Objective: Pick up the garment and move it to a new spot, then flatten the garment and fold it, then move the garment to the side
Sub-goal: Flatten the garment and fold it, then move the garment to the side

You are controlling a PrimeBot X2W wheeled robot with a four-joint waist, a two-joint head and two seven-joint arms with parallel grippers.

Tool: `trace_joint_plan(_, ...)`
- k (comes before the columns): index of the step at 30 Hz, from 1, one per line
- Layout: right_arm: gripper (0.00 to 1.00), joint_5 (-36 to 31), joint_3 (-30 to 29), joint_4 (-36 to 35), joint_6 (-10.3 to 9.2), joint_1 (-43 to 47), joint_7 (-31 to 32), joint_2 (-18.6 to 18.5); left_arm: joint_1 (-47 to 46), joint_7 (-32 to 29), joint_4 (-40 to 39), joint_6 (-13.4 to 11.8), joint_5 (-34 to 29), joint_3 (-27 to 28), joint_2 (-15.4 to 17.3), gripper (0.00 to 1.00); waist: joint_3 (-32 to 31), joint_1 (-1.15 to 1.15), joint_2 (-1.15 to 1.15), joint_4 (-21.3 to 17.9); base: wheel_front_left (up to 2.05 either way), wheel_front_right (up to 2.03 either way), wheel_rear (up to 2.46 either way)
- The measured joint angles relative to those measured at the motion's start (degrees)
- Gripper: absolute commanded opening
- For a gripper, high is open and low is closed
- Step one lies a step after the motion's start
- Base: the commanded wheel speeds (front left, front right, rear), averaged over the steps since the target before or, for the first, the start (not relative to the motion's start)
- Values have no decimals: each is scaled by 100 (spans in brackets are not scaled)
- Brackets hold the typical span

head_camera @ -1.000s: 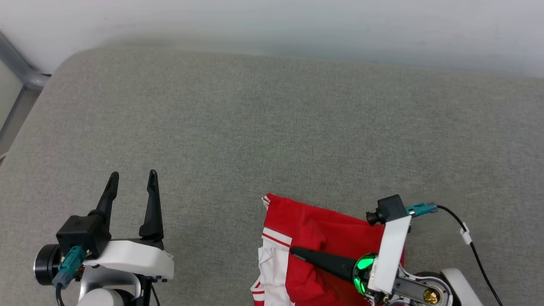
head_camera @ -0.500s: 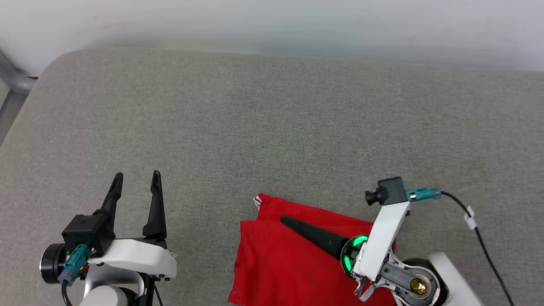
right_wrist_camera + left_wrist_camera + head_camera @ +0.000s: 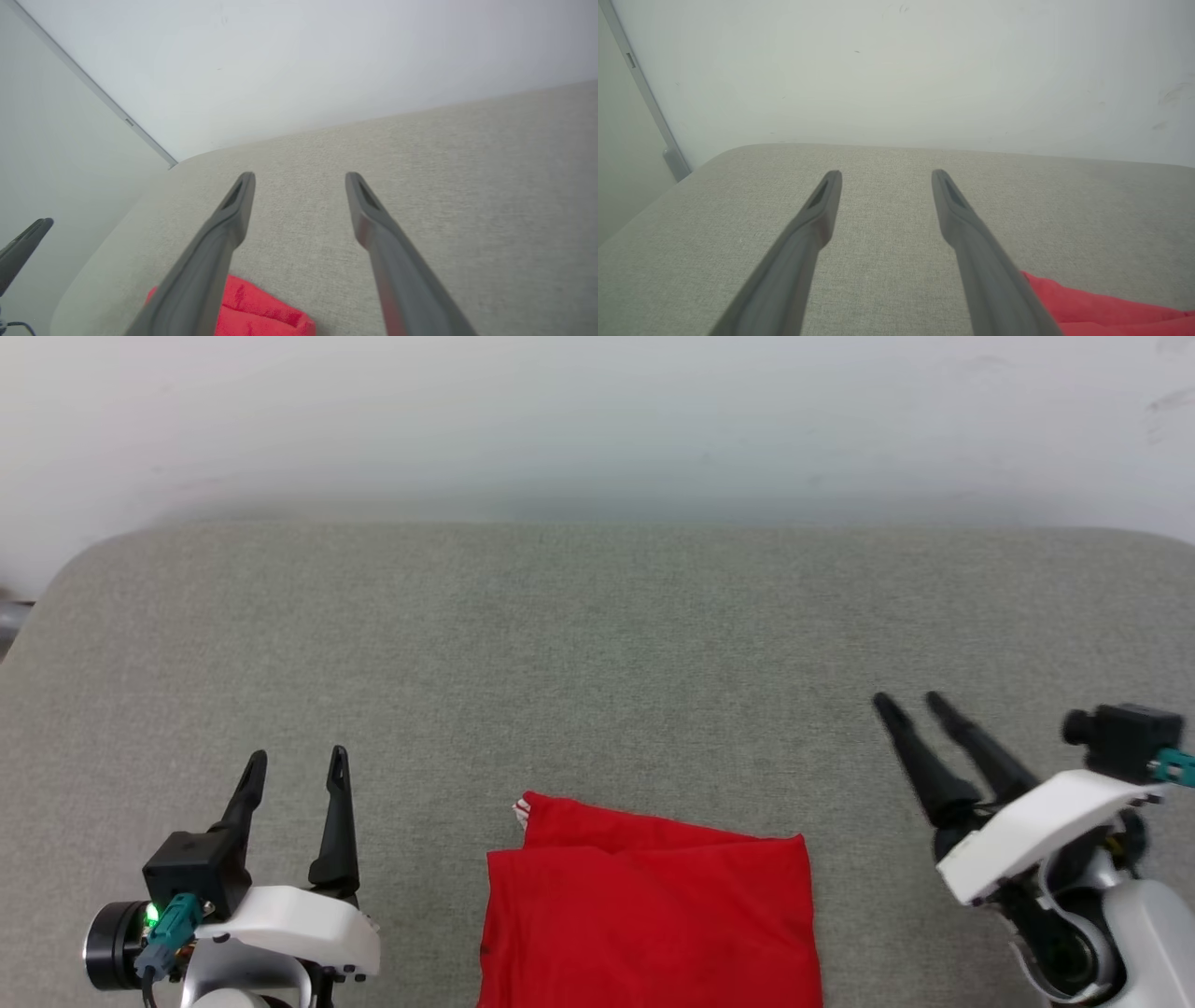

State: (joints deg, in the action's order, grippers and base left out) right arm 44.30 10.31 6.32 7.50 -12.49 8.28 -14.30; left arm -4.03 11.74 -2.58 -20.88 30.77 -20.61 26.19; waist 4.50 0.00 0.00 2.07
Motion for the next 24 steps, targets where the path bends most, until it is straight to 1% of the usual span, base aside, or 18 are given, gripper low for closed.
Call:
trace_joint_plan(5,100,-1379,-745,-208,0,256,-419,92,93,-7,27,-53,16,26,54,100,-160,0,0,-160,0,0,0)
trace_joint_plan(7,100,-1900,-972,-408,0,378,-530,238,149,-5,49,-63,18,32,66,100,-228,0,0,-217,0,0,0)
trace_joint_plan(10,100,-2502,-1198,-735,0,559,-650,439,181,-2,71,-78,19,30,81,100,-345,0,0,-286,0,0,0)
trace_joint_plan(16,100,-3186,-1363,-1198,1,1007,-679,747,272,25,183,-70,18,3,116,100,-533,-1,0,-374,0,0,0)
trace_joint_plan(20,100,-3424,-1458,-1323,1,1338,-675,864,343,37,285,-46,16,-89,86,100,-591,-1,0,-380,0,0,0)
trace_joint_plan(24,100,-3507,-1507,-1393,0,1562,-667,987,372,51,332,-46,16,-115,63,100,-621,-1,0,-380,0,0,0)
